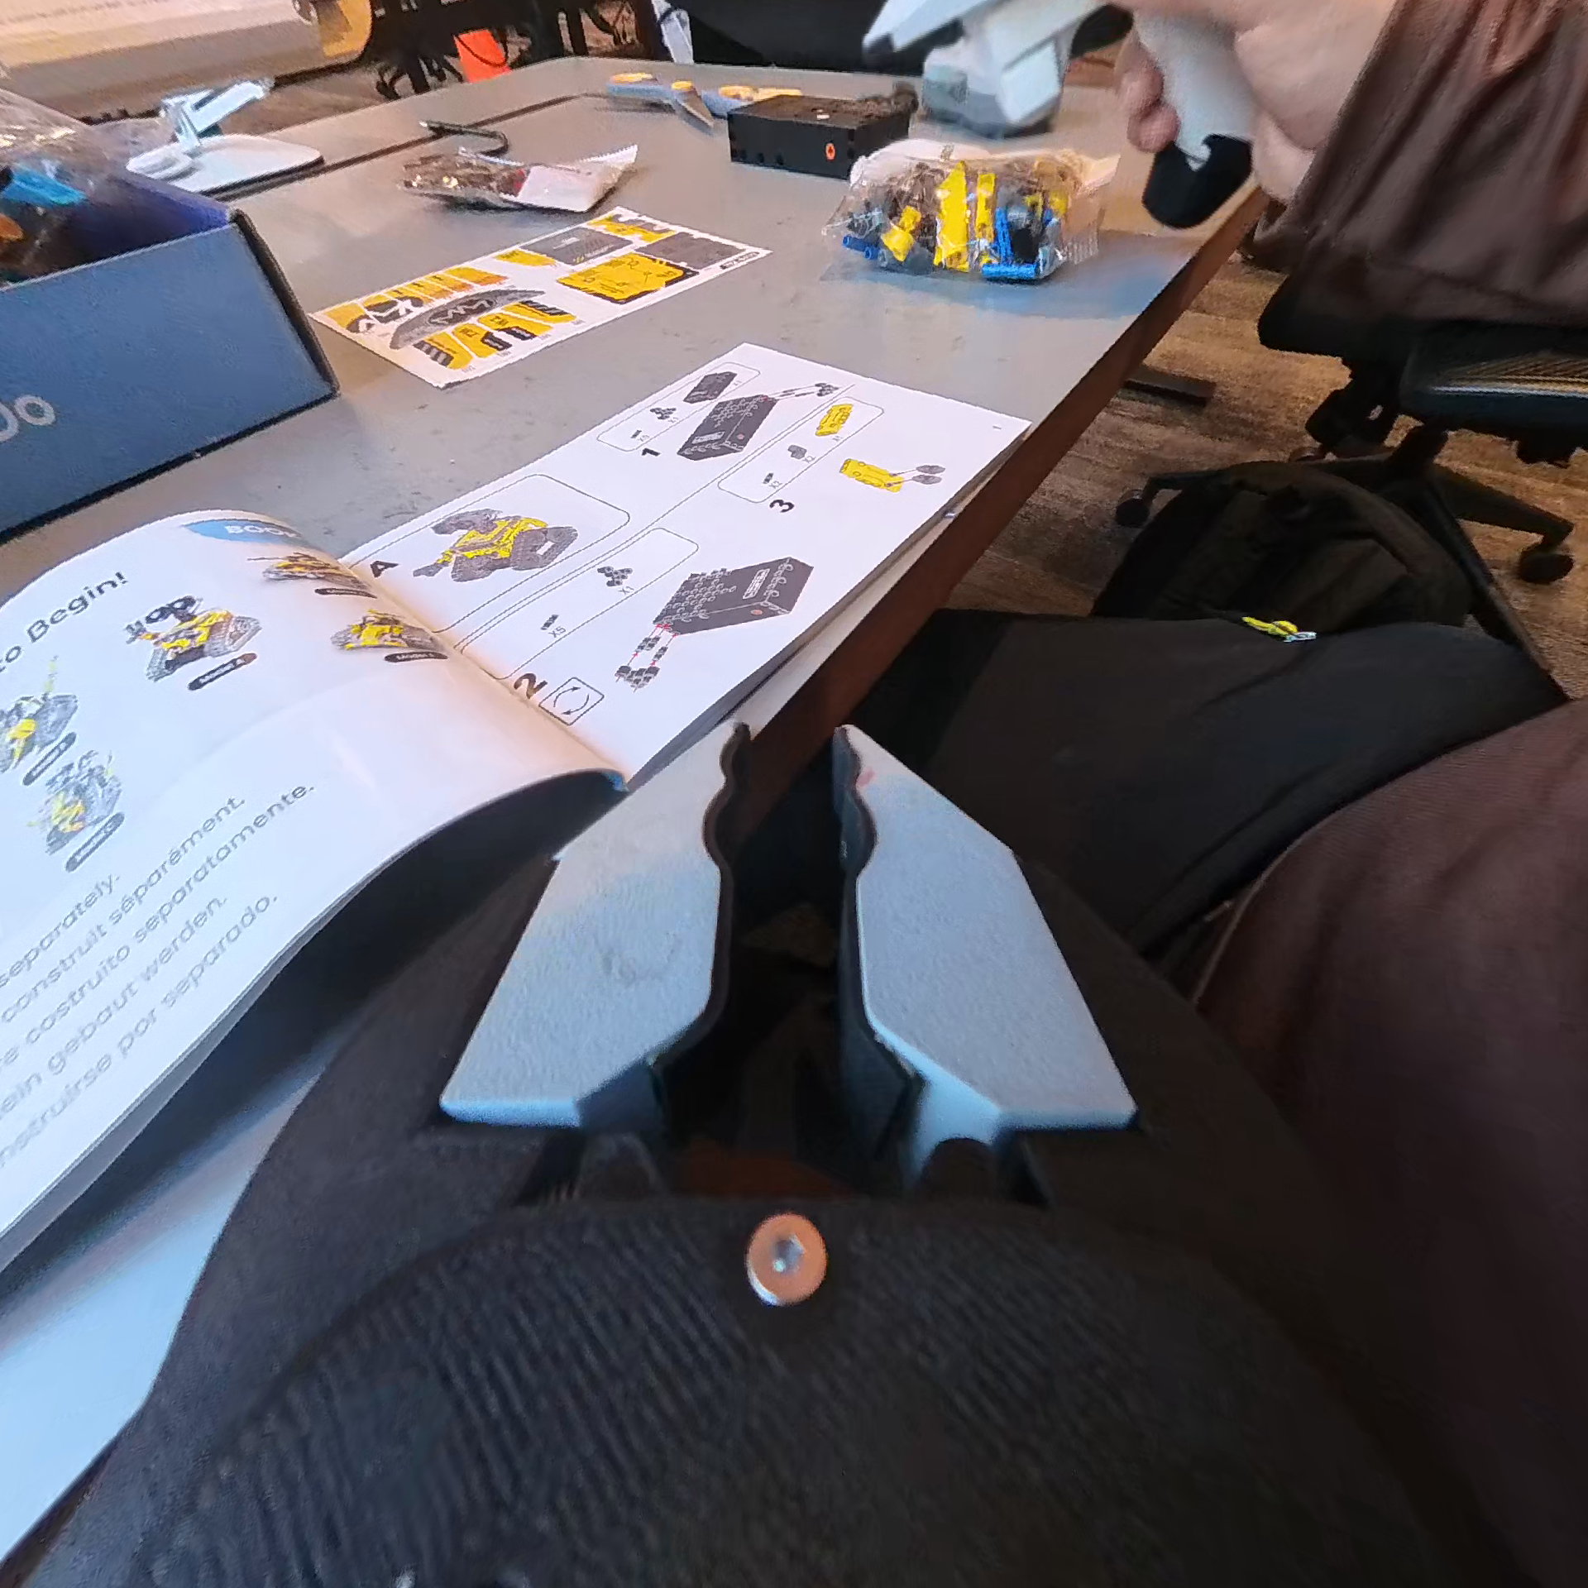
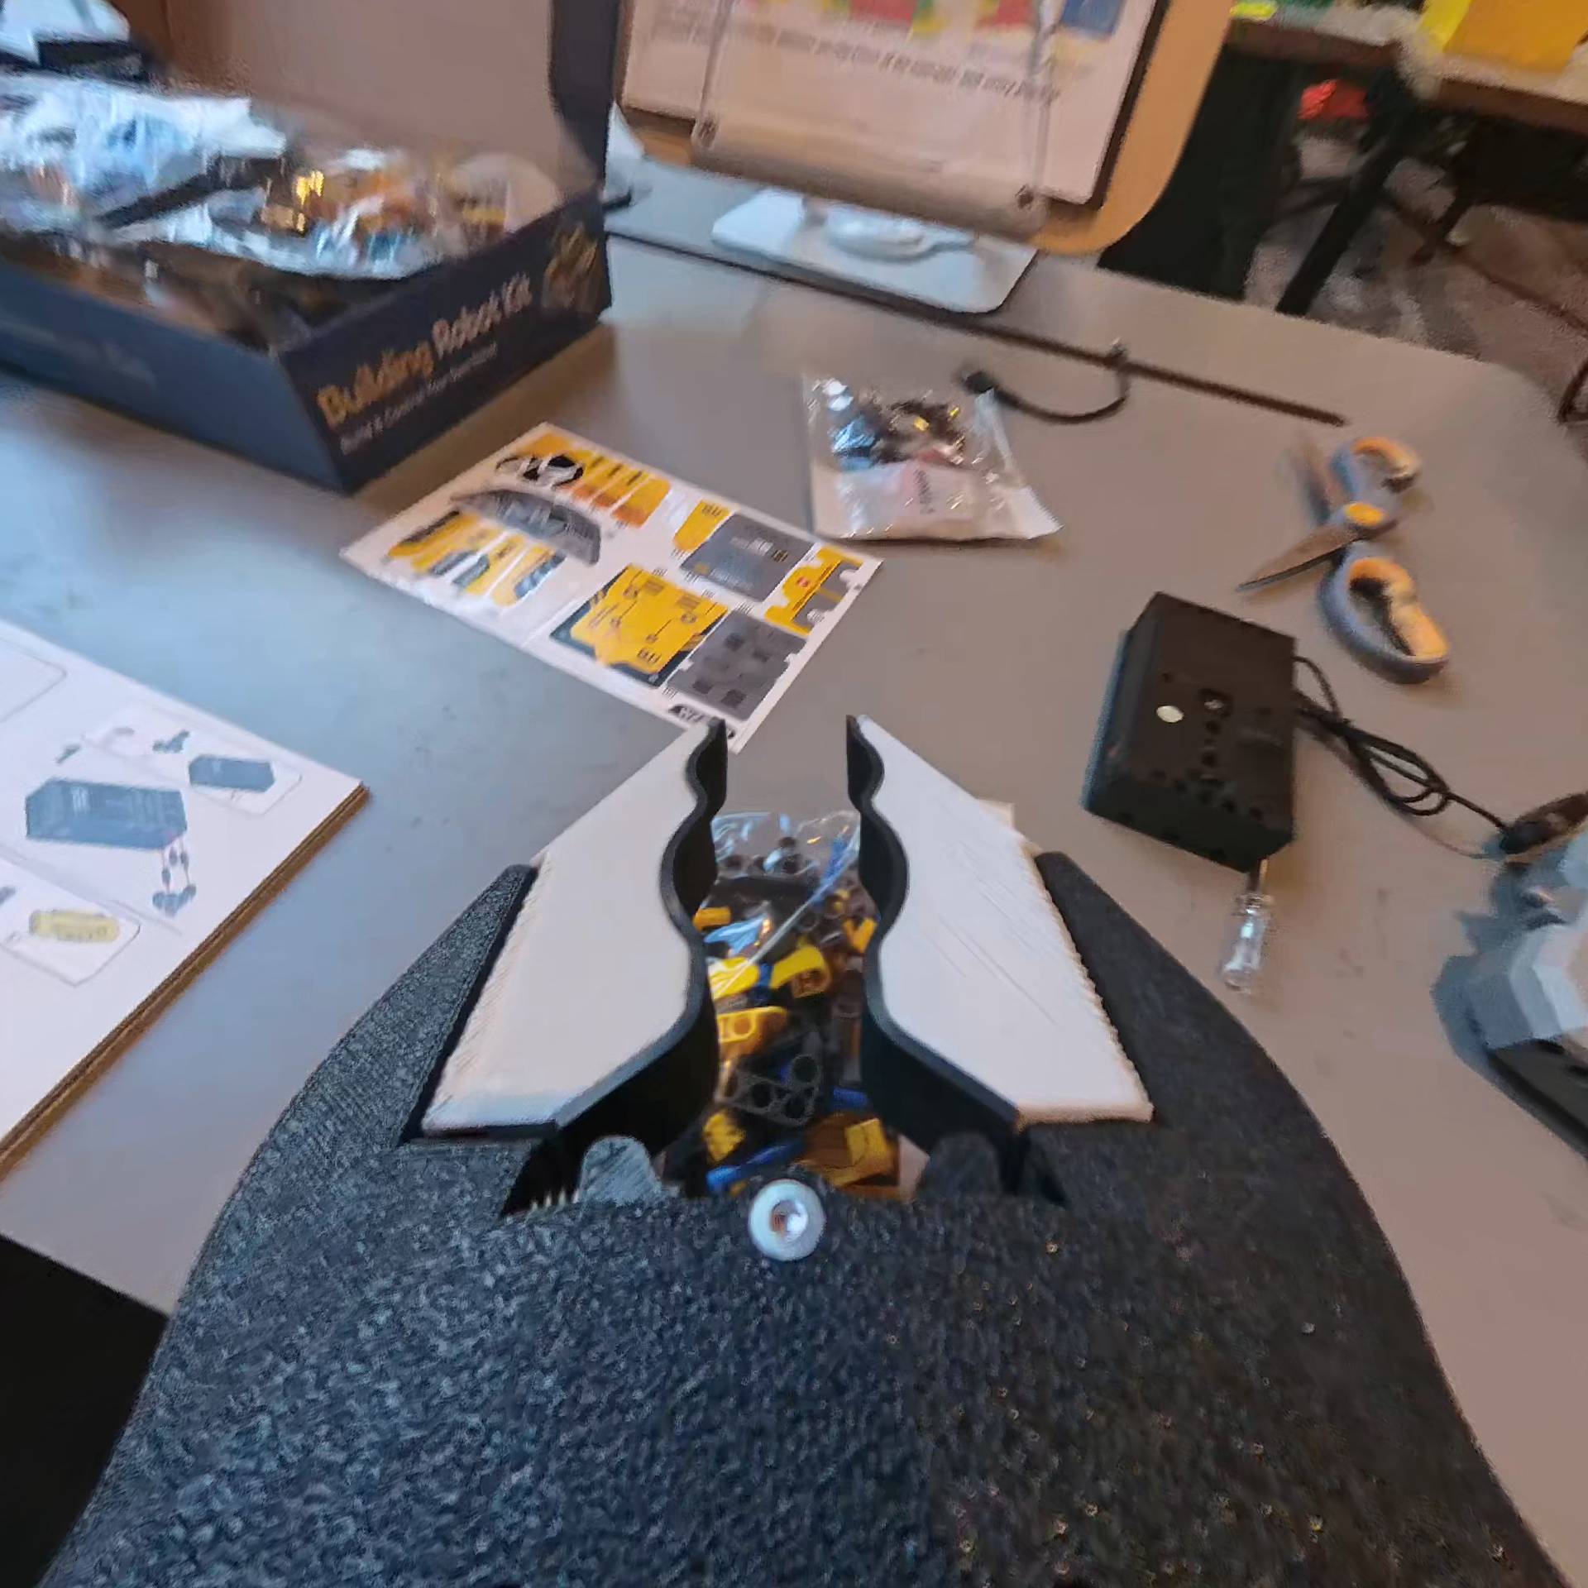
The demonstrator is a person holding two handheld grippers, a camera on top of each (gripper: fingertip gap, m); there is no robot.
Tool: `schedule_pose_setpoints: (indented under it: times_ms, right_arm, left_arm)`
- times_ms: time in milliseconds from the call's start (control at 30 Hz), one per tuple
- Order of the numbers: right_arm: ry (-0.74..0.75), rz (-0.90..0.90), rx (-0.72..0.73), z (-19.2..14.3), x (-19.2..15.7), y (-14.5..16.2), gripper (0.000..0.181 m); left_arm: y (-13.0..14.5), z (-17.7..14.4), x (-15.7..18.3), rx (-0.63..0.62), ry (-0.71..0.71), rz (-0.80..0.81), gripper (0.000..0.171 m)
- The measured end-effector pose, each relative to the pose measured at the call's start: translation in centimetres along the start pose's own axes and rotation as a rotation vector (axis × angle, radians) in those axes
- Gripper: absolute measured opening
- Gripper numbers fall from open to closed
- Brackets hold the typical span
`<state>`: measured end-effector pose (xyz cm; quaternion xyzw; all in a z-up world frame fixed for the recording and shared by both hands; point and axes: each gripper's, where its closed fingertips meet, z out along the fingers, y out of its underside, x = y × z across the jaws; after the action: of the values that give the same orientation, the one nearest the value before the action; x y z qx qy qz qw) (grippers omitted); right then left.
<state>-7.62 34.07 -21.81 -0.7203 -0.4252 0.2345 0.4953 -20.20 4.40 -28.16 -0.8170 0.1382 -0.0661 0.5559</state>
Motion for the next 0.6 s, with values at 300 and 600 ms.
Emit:
schedule_pose_setpoints:
  times_ms: [300,600]
  right_arm:
    - [0.032,0.151,0.081,-0.8,2.6,-0.2,0.029]
    - [0.030,0.117,0.120,-1.2,2.0,-0.9,0.027]
  left_arm:
    - [0.0,0.0,0.0,-0.001,-0.003,0.004,0.016]
    - [0.0,0.1,0.1,-0.004,-0.008,0.017,0.016]
